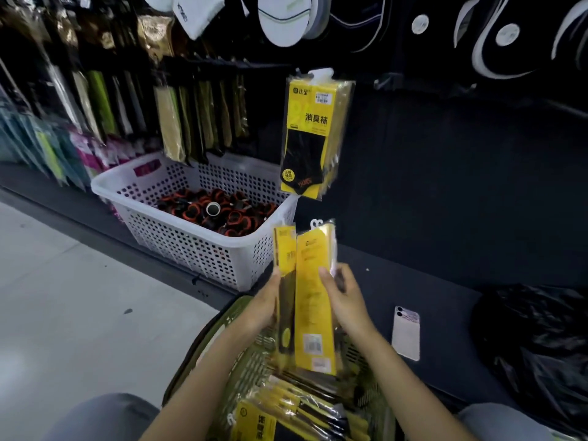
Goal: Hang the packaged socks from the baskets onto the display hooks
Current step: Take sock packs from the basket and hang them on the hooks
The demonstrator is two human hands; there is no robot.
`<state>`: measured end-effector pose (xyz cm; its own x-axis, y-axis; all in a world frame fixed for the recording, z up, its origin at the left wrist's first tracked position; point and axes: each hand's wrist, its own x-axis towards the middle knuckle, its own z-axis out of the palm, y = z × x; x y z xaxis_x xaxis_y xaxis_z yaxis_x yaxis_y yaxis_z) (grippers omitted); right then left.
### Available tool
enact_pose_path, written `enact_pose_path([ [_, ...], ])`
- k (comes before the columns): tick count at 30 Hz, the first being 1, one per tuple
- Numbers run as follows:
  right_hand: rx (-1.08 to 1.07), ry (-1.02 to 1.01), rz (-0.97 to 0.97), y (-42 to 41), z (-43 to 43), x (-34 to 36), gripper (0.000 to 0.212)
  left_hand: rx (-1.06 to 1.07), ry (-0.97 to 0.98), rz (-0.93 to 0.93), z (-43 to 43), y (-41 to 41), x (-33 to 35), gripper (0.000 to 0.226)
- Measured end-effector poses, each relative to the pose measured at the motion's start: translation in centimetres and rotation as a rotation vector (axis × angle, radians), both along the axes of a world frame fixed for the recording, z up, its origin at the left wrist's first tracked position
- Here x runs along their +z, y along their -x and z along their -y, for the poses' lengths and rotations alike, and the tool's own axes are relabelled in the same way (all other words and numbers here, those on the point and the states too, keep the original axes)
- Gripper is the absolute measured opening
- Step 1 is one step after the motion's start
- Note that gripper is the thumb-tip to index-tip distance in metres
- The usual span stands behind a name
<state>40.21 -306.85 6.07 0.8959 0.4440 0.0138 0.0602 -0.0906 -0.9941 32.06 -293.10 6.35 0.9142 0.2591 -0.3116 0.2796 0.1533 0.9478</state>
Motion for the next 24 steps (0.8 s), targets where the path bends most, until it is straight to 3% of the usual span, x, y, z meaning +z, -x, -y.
enact_pose_path([
  [4, 0.120, 0.042, -0.028, 0.8, -1.5, 1.0, 0.034, 0.083, 0.147, 0.130, 0.7, -0.4, 0.0, 0.055],
  [8, 0.064, -0.067, 0.047, -0.2, -1.2, 1.9, 0.015, 0.202, 0.130, 0.174, -0.7, -0.5, -0.7, 0.030],
  [11, -0.062, 0.007, 0.101, -1.5, -1.1, 2.5, 0.021, 0.195, 0.076, 0.175, -2.0, -0.7, 0.1, 0.037],
  [15, 0.006, -0.133, -0.020, -2.5, -2.3, 4.9, 0.020, 0.176, 0.012, 0.241, -3.8, -1.5, 2.6, 0.049],
  [18, 0.034, -0.186, -0.008, -3.0, -3.5, 6.6, 0.008, 0.192, -0.108, 0.299, -4.8, -2.2, 4.8, 0.047],
  [21, 0.013, -0.168, -0.021, -3.9, -4.4, 8.1, 0.023, 0.231, -0.212, 0.327, -6.2, -2.8, 6.6, 0.039],
  [24, -0.009, -0.196, 0.022, -5.2, -5.0, 9.8, 0.015, 0.287, -0.301, 0.343, -8.3, -3.1, 8.3, 0.050],
])
